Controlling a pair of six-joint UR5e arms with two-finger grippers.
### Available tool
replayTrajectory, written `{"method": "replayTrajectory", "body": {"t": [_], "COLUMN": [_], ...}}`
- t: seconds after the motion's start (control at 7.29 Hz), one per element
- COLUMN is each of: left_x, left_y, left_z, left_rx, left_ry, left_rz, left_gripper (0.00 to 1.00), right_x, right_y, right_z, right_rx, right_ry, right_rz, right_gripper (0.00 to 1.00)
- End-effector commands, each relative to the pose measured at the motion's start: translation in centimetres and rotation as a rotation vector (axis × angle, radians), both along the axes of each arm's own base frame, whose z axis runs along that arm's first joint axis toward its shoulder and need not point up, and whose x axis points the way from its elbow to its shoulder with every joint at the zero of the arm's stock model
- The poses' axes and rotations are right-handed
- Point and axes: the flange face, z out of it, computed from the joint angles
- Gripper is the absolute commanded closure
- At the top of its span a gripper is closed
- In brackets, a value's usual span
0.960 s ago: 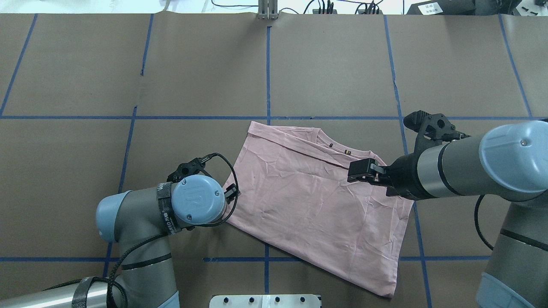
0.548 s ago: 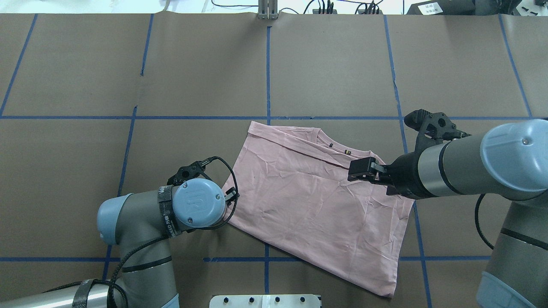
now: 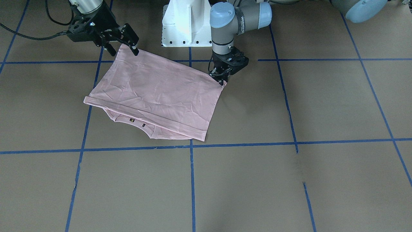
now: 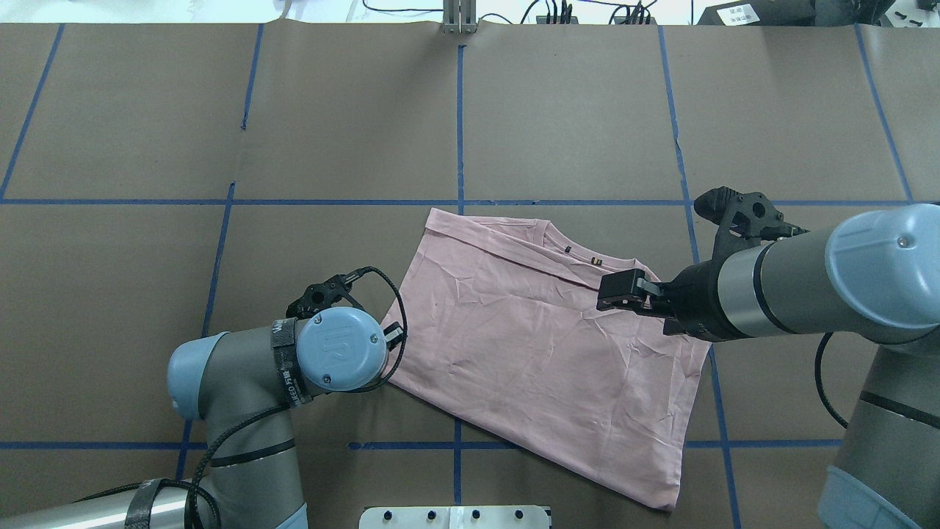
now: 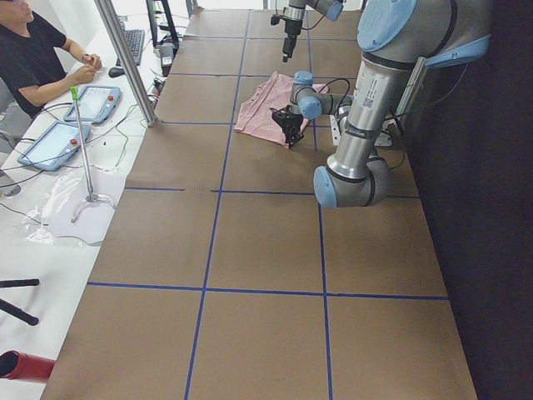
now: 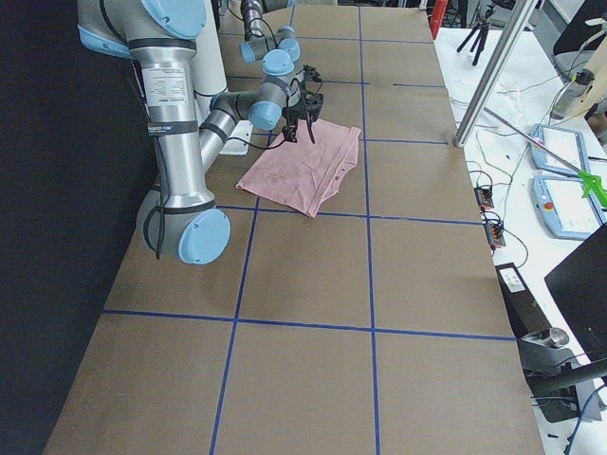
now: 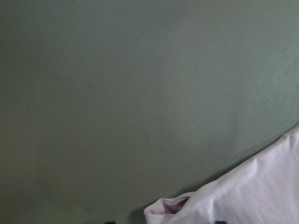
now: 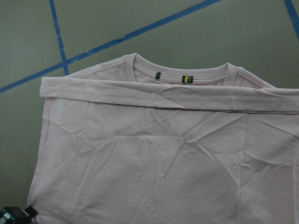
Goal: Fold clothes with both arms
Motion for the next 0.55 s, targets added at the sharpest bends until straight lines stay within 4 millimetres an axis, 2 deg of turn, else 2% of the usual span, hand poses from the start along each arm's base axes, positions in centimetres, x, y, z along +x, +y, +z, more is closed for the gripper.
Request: {"method": "replayTrajectory", "body": {"t": [0.0,0.27,0.41], "left_x": [-0.1,-1.1,-2.4], "left_y": [-0.1,-1.2,-3.4], "left_z": [0.1,-0.6,-0.7], "left_rx": [0.002,0.009,0.016], "left_ry": [-0.001,0.013,0.013], "left_rz": [-0.002,-0.021,-0.053], "left_gripper": [1.0,1.0,1.0], "right_x": [0.0,0.0,0.0], "right_y": [0.0,0.0,0.0], "right_z": [0.1,0.1,0.1], "right_rx": [-0.003,-0.003,-0.003], "right_ry": [0.001,0.001,0.001], "right_rz": [0.001,0.003,0.003], "right_gripper": [0.0,0.0,0.0]}}
